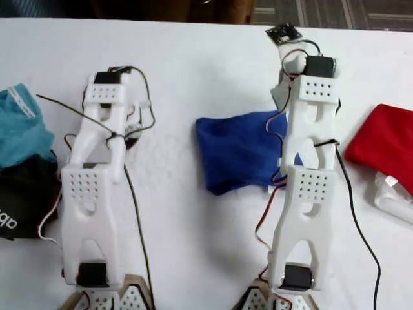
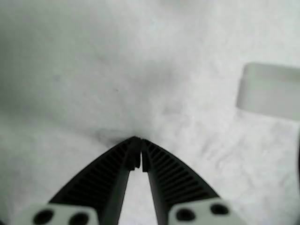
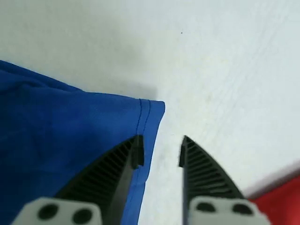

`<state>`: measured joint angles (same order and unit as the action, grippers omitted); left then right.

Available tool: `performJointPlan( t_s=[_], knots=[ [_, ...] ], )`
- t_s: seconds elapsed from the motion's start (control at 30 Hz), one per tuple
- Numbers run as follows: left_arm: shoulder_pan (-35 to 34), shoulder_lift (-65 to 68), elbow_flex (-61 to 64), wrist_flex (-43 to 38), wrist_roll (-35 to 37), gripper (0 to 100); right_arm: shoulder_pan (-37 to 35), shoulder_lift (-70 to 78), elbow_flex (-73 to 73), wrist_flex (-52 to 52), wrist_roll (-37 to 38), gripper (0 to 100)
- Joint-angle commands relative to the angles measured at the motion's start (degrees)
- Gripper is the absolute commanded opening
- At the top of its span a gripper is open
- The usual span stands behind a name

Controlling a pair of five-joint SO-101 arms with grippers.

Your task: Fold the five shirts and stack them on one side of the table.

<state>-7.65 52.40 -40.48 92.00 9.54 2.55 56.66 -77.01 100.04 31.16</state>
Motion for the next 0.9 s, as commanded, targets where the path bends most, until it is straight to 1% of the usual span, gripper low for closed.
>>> performJointPlan(
  t_s=[0.0,0.03,0.1,0.2,0.33,0.5,0.7,0.87],
  knots=[
    [-0.35,-0.70,0.04,-1.93,0.53,4,-3.03,-4.44,-0.44,1.63,-0.35,3.6],
    [-0.35,-0.70,0.04,-1.93,0.53,4,-4.18,-5.23,1.76,1.63,-0.35,1.9],
    [-0.35,-0.70,0.04,-1.93,0.53,4,-7.34,-8.04,8.00,1.63,-0.35,2.2],
    [-0.44,-0.70,-0.04,-1.93,0.53,4,-11.74,-15.25,20.92,1.63,-0.53,1.9],
    [-0.44,-0.70,-0.13,-1.93,0.53,4,-17.54,-26.68,39.74,1.27,-2.90,1.9],
    [-0.44,-0.70,-0.13,-1.93,0.53,4,-21.41,-36.00,56.00,-3.38,-3.25,1.9],
    [-0.53,-0.70,-0.13,-1.93,0.53,4,-22.73,-37.23,69.71,-10.77,-3.25,1.9],
    [-0.53,-0.70,-0.13,-1.93,0.53,4,-26.59,-37.23,74.64,-12.09,-2.81,1.9]
  ],
)
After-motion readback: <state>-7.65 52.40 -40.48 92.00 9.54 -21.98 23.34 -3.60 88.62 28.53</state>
